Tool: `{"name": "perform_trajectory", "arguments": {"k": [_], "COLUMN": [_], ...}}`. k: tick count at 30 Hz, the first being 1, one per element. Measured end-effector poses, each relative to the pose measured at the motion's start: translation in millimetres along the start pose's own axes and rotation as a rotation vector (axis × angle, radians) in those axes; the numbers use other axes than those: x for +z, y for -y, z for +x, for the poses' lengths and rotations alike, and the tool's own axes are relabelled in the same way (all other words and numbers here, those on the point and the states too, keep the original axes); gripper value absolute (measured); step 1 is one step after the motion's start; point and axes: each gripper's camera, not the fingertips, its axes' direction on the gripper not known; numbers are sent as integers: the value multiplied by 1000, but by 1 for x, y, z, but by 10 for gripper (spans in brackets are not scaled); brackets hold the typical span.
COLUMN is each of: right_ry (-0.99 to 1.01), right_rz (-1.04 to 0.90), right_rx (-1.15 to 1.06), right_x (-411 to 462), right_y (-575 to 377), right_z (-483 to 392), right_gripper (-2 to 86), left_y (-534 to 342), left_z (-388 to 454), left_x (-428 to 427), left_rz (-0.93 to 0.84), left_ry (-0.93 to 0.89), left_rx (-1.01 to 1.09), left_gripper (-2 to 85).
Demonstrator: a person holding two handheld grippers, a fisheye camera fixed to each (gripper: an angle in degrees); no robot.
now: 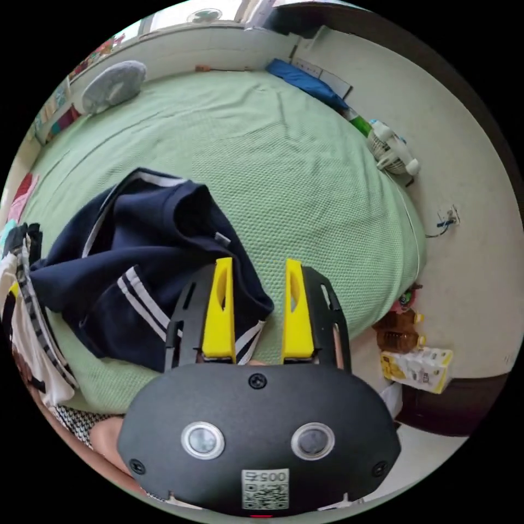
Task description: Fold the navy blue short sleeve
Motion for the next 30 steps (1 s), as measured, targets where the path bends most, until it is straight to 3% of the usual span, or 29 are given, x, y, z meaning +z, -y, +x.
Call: {"name": "perform_trajectory", "arguments": {"k": [4, 7, 12, 18, 21, 23, 26, 30], "right_ry": [316, 442, 357, 299, 527, 750, 740, 713], "right_rz": [159, 122, 39, 50, 56, -37, -141, -271], "right_rx": [-96, -280, -413, -583, -895, -1176, -1463, -1588], "right_x": [-30, -32, -19, -21, -42, -53, -51, -39], "right_y": [-15, -24, -28, -42, -67, -92, -125, -143], "right_z": [10, -8, -35, -44, -43, -46, -57, -64], "right_gripper": [112, 128, 121, -7, -12, -13, -13, -12], "left_y": [2, 3, 0, 2, 4, 5, 6, 6], "left_z": [8, 21, 38, 42, 44, 44, 45, 49], "left_x": [19, 27, 26, 29, 30, 32, 35, 37], "left_rz": [-110, -152, -161, -176, -177, -187, -195, -192], "left_ry": [-39, -45, 2, -28, -31, -46, -53, -48], "left_rx": [35, 75, 127, 117, 111, 101, 95, 98], "left_gripper": [58, 60, 52, 49, 47, 47, 44, 40]}}
